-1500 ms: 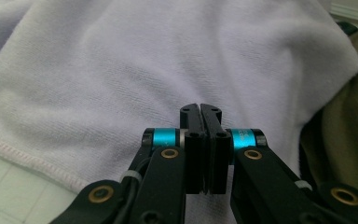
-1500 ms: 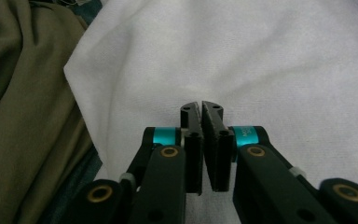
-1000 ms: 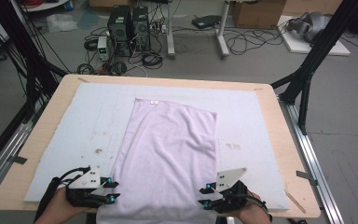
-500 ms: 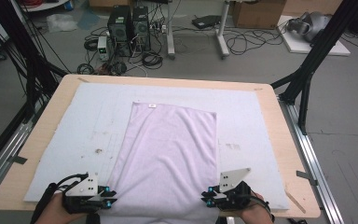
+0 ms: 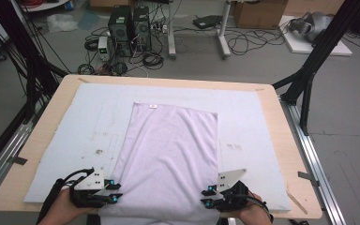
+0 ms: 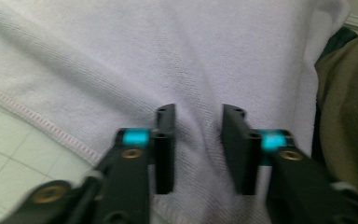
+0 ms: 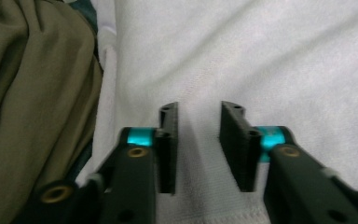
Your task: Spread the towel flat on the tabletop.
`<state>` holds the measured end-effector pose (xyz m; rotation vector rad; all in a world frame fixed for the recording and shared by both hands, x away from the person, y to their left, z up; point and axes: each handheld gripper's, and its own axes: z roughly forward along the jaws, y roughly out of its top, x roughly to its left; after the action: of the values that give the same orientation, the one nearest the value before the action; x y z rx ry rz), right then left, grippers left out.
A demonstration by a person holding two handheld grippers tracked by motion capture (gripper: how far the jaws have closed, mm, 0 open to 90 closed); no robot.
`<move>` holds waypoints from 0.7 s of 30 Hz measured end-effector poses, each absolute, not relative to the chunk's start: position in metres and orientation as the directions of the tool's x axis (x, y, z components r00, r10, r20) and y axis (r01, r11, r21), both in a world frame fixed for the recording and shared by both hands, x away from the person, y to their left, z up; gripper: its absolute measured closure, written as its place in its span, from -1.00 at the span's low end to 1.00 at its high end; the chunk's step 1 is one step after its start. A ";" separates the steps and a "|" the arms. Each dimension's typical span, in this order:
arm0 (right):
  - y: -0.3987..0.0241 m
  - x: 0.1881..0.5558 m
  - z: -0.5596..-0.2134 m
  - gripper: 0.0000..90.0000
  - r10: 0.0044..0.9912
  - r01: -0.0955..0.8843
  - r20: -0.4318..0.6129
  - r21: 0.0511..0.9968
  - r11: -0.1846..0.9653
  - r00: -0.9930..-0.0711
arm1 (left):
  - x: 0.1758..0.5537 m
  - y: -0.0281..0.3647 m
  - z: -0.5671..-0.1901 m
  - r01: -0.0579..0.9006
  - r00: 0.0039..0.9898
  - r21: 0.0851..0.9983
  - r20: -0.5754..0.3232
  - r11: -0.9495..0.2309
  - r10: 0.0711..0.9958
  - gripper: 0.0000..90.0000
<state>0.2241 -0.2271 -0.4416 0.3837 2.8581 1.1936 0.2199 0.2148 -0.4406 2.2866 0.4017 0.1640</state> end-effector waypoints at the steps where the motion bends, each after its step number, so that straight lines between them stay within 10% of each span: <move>1: -0.228 0.224 -0.441 0.95 0.218 0.213 0.083 0.699 0.683 -0.972 | 0.219 0.215 -0.440 0.234 0.942 0.734 -0.009 -0.638 0.335 0.71; 7: -0.238 0.217 -0.439 0.99 0.182 0.224 0.135 0.712 0.666 -0.974 | 0.218 0.223 -0.438 0.258 0.932 0.741 -0.021 -0.621 0.362 0.57; 21: -0.252 0.264 -0.428 0.29 0.384 0.322 0.118 0.787 0.526 -0.916 | 0.267 0.215 -0.421 0.293 0.881 0.807 -0.020 -0.512 0.472 0.17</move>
<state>0.2639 -0.2522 -0.4281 0.6214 2.6825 1.3617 0.2670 0.2151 -0.4210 2.1439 0.5502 0.2518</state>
